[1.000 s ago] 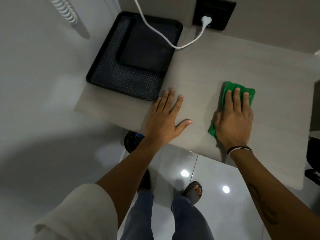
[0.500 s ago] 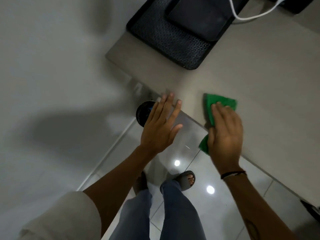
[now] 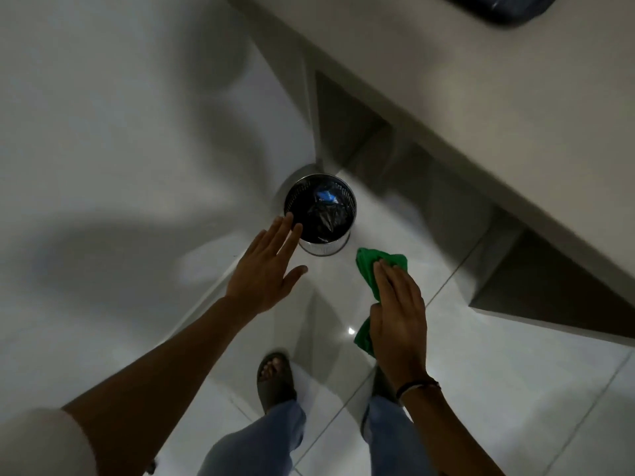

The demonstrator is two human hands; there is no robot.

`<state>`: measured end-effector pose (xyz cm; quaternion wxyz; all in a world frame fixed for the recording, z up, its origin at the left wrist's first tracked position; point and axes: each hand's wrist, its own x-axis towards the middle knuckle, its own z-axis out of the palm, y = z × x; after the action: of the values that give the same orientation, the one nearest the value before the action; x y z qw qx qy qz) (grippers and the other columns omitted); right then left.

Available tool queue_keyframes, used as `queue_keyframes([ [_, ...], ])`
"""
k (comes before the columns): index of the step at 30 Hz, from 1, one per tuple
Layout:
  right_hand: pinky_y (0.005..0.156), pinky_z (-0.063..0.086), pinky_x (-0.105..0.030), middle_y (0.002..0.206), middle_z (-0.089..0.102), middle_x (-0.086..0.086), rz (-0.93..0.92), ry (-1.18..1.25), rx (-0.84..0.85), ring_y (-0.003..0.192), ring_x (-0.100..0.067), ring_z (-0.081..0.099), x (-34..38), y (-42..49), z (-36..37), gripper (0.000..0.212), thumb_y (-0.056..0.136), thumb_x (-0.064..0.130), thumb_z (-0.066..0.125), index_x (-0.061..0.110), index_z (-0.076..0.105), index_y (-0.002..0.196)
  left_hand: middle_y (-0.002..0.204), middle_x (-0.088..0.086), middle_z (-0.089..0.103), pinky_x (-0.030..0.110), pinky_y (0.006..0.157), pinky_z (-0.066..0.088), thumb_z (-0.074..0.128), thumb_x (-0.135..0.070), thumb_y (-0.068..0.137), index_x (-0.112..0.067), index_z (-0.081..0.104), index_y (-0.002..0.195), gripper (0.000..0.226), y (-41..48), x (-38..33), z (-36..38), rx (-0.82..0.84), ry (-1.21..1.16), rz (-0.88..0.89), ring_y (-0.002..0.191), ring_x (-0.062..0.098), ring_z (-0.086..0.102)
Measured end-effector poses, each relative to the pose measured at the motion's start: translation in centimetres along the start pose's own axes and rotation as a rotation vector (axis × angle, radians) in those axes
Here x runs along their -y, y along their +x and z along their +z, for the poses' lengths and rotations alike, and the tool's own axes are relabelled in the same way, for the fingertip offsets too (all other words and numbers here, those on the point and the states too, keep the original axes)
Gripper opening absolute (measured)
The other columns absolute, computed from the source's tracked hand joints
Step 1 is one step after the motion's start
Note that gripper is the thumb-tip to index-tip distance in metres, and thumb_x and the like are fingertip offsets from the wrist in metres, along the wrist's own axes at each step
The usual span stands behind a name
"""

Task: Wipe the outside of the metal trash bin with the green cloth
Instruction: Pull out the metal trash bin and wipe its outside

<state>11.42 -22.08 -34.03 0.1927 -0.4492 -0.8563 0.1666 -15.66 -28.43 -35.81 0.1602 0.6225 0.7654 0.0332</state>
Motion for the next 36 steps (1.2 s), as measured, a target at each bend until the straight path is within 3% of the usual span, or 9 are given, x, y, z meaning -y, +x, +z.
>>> queue_keyframes([
  [8, 0.116, 0.054, -0.058, 0.151, 0.065, -0.020, -0.169, -0.016, 0.092, 0.143, -0.038, 0.056, -9.3, 1.8, 10.5, 0.060, 0.094, 0.005, 0.041, 0.000, 0.057, 0.152, 0.169, 0.017, 0.036, 0.052, 0.129, 0.030, 0.049, -0.048, 0.105, -0.011, 0.035, 0.162, 0.070, 5.7, 3.7, 11.8, -0.052, 0.042, 0.013, 0.159, 0.036, 0.030],
  [13, 0.124, 0.043, -0.054, 0.158, 0.059, -0.018, -0.321, 0.014, 0.078, 0.147, -0.039, 0.051, -14.4, 5.3, 14.5, 0.059, 0.097, 0.009, 0.047, 0.002, 0.055, 0.156, 0.123, 0.010, 0.077, 0.053, 0.116, 0.046, 0.069, -0.032, 0.098, -0.015, 0.073, 0.121, 0.029, 9.3, 5.1, 17.9, -0.193, 0.044, 0.067, 0.124, 0.034, 0.067],
  [15, 0.124, 0.043, -0.054, 0.159, 0.058, -0.018, -0.414, -0.006, 0.058, 0.147, -0.040, 0.051, -15.6, 7.7, 15.9, 0.060, 0.097, 0.008, 0.048, 0.001, 0.055, 0.156, 0.103, 0.008, 0.078, 0.049, 0.108, 0.048, 0.065, -0.031, 0.102, -0.014, 0.073, 0.102, 0.018, 10.6, 5.9, 19.9, -0.327, 0.071, 0.158, 0.104, 0.033, 0.070],
  [18, 0.125, 0.040, -0.053, 0.157, 0.058, -0.020, -0.481, -0.015, 0.010, 0.146, -0.041, 0.049, -16.5, 11.5, 17.4, 0.061, 0.095, 0.005, 0.048, 0.001, 0.054, 0.156, 0.084, 0.008, 0.068, 0.042, 0.086, 0.043, 0.056, -0.032, 0.106, -0.014, 0.062, 0.089, 0.025, 11.3, 6.5, 21.2, -0.451, 0.090, 0.239, 0.077, 0.032, 0.060],
  [21, 0.131, 0.035, -0.049, 0.157, 0.057, -0.021, -0.449, 0.034, -0.047, 0.144, -0.045, 0.052, -17.0, 13.3, 18.2, 0.063, 0.093, 0.000, 0.048, 0.000, 0.054, 0.155, 0.085, 0.010, 0.066, 0.042, 0.079, 0.038, 0.050, -0.032, 0.106, -0.013, 0.059, 0.090, 0.026, 12.4, 6.5, 21.6, -0.497, 0.122, 0.267, 0.076, 0.031, 0.056],
  [24, 0.132, 0.027, -0.030, 0.156, 0.058, -0.021, -0.419, 0.091, -0.105, 0.143, -0.043, 0.053, -17.5, 13.9, 18.3, 0.063, 0.091, -0.002, 0.048, -0.001, 0.055, 0.154, 0.080, 0.011, 0.063, 0.037, 0.073, 0.033, 0.050, -0.030, 0.106, -0.016, 0.056, 0.086, 0.025, 14.3, 6.8, 20.3, -0.505, 0.027, 0.267, 0.072, 0.030, 0.056],
  [28, 0.123, 0.025, -0.012, 0.154, 0.060, -0.021, -0.283, 0.181, -0.200, 0.140, -0.039, 0.056, -17.7, 14.3, 17.8, 0.063, 0.093, -0.003, 0.049, 0.002, 0.055, 0.155, 0.080, -0.002, 0.052, 0.037, 0.081, 0.031, 0.049, -0.031, 0.104, -0.026, 0.046, 0.085, 0.020, 15.3, 6.7, 18.3, -0.610, -0.154, 0.187, 0.076, 0.021, 0.047],
  [31, 0.120, 0.030, -0.017, 0.152, 0.062, -0.020, -0.302, 0.169, -0.223, 0.137, -0.037, 0.057, -17.5, 14.2, 16.4, 0.062, 0.093, 0.000, 0.048, 0.003, 0.056, 0.155, 0.077, -0.004, 0.055, 0.037, 0.084, 0.034, 0.051, -0.032, 0.100, -0.021, 0.052, 0.080, 0.023, 15.4, 5.1, 17.2, -0.693, -0.249, 0.121, 0.073, 0.016, 0.046],
  [36, 0.120, 0.033, -0.021, 0.151, 0.063, -0.016, -0.340, 0.181, -0.291, 0.137, -0.033, 0.057, -15.1, 13.0, 13.3, 0.063, 0.092, 0.001, 0.048, 0.005, 0.057, 0.155, 0.061, 0.000, 0.059, 0.031, 0.069, 0.030, 0.053, -0.037, 0.093, -0.014, 0.063, 0.070, 0.034, 14.0, 2.4, 14.0, -0.788, -0.335, -0.001, 0.056, 0.011, 0.048],
])
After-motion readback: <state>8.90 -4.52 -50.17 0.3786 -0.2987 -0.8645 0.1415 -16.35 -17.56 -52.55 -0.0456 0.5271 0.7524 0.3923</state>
